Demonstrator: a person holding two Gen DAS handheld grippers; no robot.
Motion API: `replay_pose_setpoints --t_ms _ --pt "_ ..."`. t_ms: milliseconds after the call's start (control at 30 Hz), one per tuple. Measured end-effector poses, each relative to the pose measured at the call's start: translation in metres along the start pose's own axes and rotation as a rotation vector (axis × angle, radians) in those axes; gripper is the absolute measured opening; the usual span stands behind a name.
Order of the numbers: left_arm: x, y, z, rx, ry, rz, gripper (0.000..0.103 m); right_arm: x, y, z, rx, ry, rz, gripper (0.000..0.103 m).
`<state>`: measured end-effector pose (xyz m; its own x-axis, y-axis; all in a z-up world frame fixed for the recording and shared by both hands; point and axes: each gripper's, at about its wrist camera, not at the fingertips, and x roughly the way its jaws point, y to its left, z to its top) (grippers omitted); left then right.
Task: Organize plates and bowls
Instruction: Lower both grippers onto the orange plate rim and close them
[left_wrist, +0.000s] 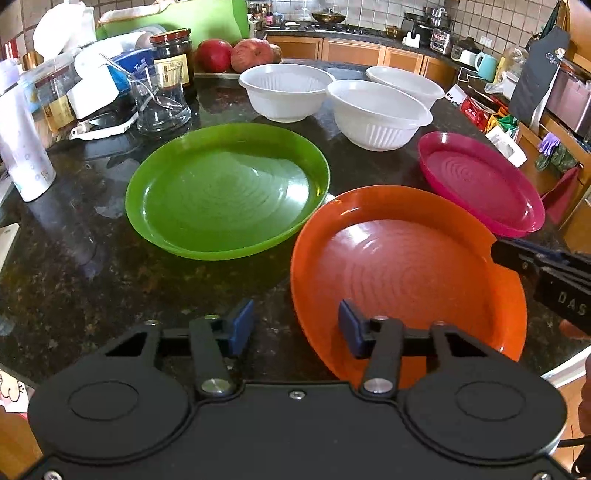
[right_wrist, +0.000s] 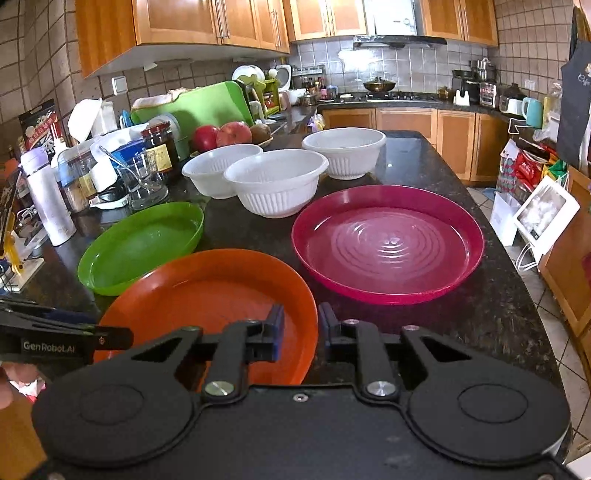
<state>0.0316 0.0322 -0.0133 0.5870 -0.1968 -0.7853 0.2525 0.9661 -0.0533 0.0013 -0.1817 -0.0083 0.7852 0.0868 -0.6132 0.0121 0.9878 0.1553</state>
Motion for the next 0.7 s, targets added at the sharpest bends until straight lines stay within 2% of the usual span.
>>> replay_pose_setpoints --t_ms 167,400,533,700 --pt "0.0 -0.004 0.003 0.0 -0.009 0.002 0.052 -0.001 -0.003 0.0 0.0 0.005 0.001 0.021" --pt "0.004 -0.008 0.005 -0.001 0.004 0.003 0.033 0.004 -0.009 -0.002 0.014 0.019 -0.004 0.021" --pt "0.003 -0.012 0.003 0.003 -0.006 0.028 0.029 0.007 -0.01 -0.005 0.017 0.031 0.007 0.019" --pt "0.002 -0.014 0.001 0.008 -0.008 0.029 0.028 0.012 -0.01 -0.008 0.021 0.049 0.018 0.011"
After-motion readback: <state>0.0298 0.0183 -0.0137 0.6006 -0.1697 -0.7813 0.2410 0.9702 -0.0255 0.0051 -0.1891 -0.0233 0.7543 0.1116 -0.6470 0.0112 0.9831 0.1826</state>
